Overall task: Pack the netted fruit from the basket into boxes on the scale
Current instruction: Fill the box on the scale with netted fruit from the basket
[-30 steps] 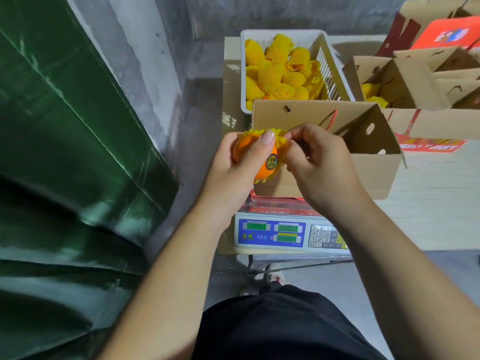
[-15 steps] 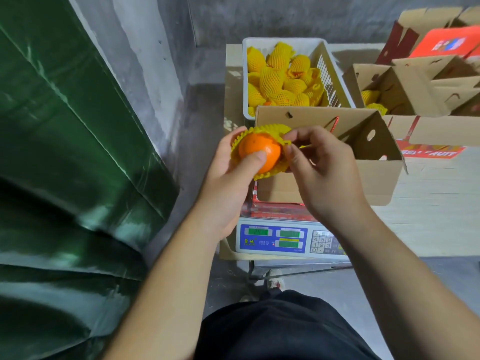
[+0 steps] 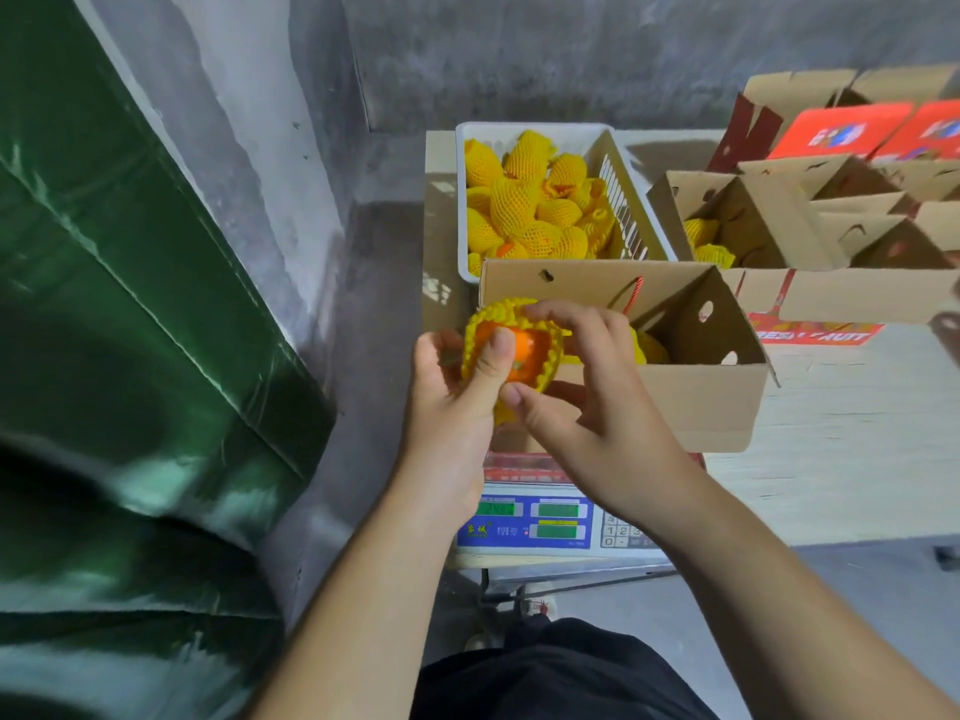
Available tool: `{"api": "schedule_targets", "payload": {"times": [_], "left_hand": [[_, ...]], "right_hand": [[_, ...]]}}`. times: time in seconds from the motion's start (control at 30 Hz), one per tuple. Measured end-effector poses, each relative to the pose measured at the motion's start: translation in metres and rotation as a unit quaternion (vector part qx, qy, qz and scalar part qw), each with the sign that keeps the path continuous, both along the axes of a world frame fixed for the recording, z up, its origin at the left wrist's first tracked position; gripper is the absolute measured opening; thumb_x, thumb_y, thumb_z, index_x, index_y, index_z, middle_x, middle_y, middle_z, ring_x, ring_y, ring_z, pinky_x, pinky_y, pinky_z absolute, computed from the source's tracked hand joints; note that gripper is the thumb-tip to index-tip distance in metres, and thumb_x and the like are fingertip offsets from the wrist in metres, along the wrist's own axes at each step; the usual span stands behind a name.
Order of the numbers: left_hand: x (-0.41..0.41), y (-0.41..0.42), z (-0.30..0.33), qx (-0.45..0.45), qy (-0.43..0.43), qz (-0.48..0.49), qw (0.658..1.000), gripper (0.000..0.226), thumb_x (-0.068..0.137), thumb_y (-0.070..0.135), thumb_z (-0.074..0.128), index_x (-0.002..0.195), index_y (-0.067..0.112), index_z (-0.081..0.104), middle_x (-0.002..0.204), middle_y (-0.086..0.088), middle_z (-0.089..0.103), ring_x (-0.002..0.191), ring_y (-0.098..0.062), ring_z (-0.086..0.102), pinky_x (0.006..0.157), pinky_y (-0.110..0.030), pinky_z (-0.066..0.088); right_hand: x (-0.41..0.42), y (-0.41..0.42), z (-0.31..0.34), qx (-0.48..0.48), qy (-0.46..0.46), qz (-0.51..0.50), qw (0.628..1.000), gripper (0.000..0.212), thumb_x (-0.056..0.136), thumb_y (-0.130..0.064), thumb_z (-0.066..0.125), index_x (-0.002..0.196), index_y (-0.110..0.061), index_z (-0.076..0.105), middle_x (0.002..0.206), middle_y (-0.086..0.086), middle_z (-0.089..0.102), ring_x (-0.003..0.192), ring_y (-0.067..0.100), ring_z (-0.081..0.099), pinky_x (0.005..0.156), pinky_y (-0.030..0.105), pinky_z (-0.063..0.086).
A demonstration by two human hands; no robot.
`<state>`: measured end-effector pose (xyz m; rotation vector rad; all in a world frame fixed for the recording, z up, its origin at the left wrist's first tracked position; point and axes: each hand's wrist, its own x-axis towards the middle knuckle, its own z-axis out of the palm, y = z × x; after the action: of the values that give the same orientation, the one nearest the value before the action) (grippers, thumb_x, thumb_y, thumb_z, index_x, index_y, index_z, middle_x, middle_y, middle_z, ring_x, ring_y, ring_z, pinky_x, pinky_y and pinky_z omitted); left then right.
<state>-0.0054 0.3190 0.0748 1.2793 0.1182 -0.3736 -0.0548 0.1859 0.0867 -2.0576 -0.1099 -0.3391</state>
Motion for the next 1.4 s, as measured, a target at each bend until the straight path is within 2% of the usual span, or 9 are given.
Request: {"api": "schedule_targets", "payload": {"times": [0.13, 0.27, 0.37, 0.47, 0.53, 0.67, 0.77, 1.07, 1.4], "left_hand": [[0.005, -0.008, 0.001, 0.004, -0.005, -0.051, 0.999, 0.069, 0.079, 0.069, 0.077, 0.135, 0.036, 0.057, 0.131, -0.001, 0.070, 0.120, -0.028, 0.069, 0.102, -0.055, 0.057], [0.004, -0.016, 0.001, 0.024, -0.032, -0.105, 0.994, 0.058, 0.080, 0.070, 0.074, 0.130, 0.043, 0.062, 0.128, 0.008, 0.073, 0.120, -0.019, 0.070, 0.105, -0.053, 0.054], [0.011, -0.021, 0.018, 0.040, -0.057, -0.153, 0.986, 0.053, 0.073, 0.066, 0.075, 0.115, 0.035, 0.069, 0.127, 0.002, 0.073, 0.124, -0.017, 0.065, 0.115, -0.053, 0.044], [0.020, -0.024, 0.030, 0.053, -0.083, -0.185, 0.978, 0.053, 0.079, 0.055, 0.064, 0.128, 0.034, 0.066, 0.138, 0.008, 0.066, 0.122, -0.003, 0.060, 0.107, -0.031, 0.044], [0.018, -0.021, 0.029, 0.058, -0.105, -0.133, 0.984, 0.040, 0.089, 0.051, 0.066, 0.128, 0.042, 0.067, 0.126, 0.022, 0.067, 0.115, 0.007, 0.062, 0.097, -0.019, 0.049], [0.014, -0.011, 0.025, 0.078, -0.062, -0.084, 0.991, 0.024, 0.102, 0.029, 0.064, 0.125, 0.037, 0.065, 0.120, 0.012, 0.066, 0.112, -0.008, 0.066, 0.101, -0.030, 0.051], [0.014, -0.006, 0.022, 0.131, -0.085, -0.090, 0.984, 0.022, 0.103, 0.025, 0.062, 0.123, 0.034, 0.066, 0.122, 0.006, 0.066, 0.113, -0.009, 0.064, 0.105, -0.033, 0.051], [0.013, 0.000, 0.015, 0.188, -0.135, -0.101, 0.967, 0.017, 0.103, 0.020, 0.063, 0.109, 0.032, 0.073, 0.108, 0.009, 0.073, 0.099, -0.001, 0.066, 0.079, -0.014, 0.049], [0.015, 0.003, 0.005, 0.173, -0.126, -0.068, 0.974, 0.017, 0.102, 0.019, 0.064, 0.110, 0.029, 0.074, 0.106, 0.009, 0.075, 0.103, -0.003, 0.068, 0.088, -0.017, 0.052]], "right_hand": [[0.004, -0.014, -0.002, -0.070, 0.015, -0.034, 0.997, 0.079, 0.089, -0.043, 0.076, 0.153, -0.048, 0.030, 0.150, -0.013, 0.028, 0.133, 0.000, 0.036, 0.106, 0.011, 0.043], [0.008, -0.028, -0.001, -0.169, 0.008, -0.051, 0.984, 0.095, 0.082, -0.036, 0.086, 0.157, -0.044, 0.027, 0.156, -0.004, 0.026, 0.144, 0.018, 0.034, 0.117, 0.031, 0.038], [0.012, -0.046, -0.001, -0.170, -0.044, -0.097, 0.980, 0.085, 0.085, -0.018, 0.086, 0.155, -0.033, 0.039, 0.151, 0.002, 0.039, 0.136, 0.012, 0.042, 0.113, 0.025, 0.041], [0.018, -0.066, 0.003, -0.142, -0.081, -0.161, 0.973, 0.062, 0.094, -0.032, 0.076, 0.150, -0.024, 0.050, 0.139, 0.001, 0.053, 0.122, 0.002, 0.051, 0.100, 0.012, 0.041], [0.026, -0.077, 0.005, -0.133, -0.061, -0.217, 0.965, 0.057, 0.099, -0.040, 0.069, 0.150, -0.023, 0.052, 0.140, 0.005, 0.056, 0.125, 0.012, 0.054, 0.101, 0.022, 0.045], [0.040, -0.093, 0.012, -0.193, 0.091, -0.231, 0.949, 0.066, 0.100, -0.049, 0.061, 0.159, -0.031, 0.038, 0.164, 0.011, 0.035, 0.152, 0.029, 0.029, 0.121, 0.052, 0.032], [0.038, -0.091, 0.014, -0.181, 0.059, -0.239, 0.952, 0.058, 0.100, -0.038, 0.064, 0.154, -0.026, 0.045, 0.157, 0.007, 0.045, 0.146, 0.027, 0.039, 0.117, 0.050, 0.037], [0.021, -0.029, 0.006, -0.202, 0.079, -0.035, 0.976, 0.035, 0.099, -0.026, 0.066, 0.132, -0.015, 0.066, 0.127, -0.001, 0.070, 0.115, 0.011, 0.061, 0.090, 0.022, 0.044], [0.033, -0.027, 0.003, -0.138, 0.068, -0.009, 0.988, 0.031, 0.101, -0.031, 0.064, 0.129, -0.019, 0.067, 0.121, -0.005, 0.071, 0.113, 0.009, 0.064, 0.094, 0.035, 0.057]]}}
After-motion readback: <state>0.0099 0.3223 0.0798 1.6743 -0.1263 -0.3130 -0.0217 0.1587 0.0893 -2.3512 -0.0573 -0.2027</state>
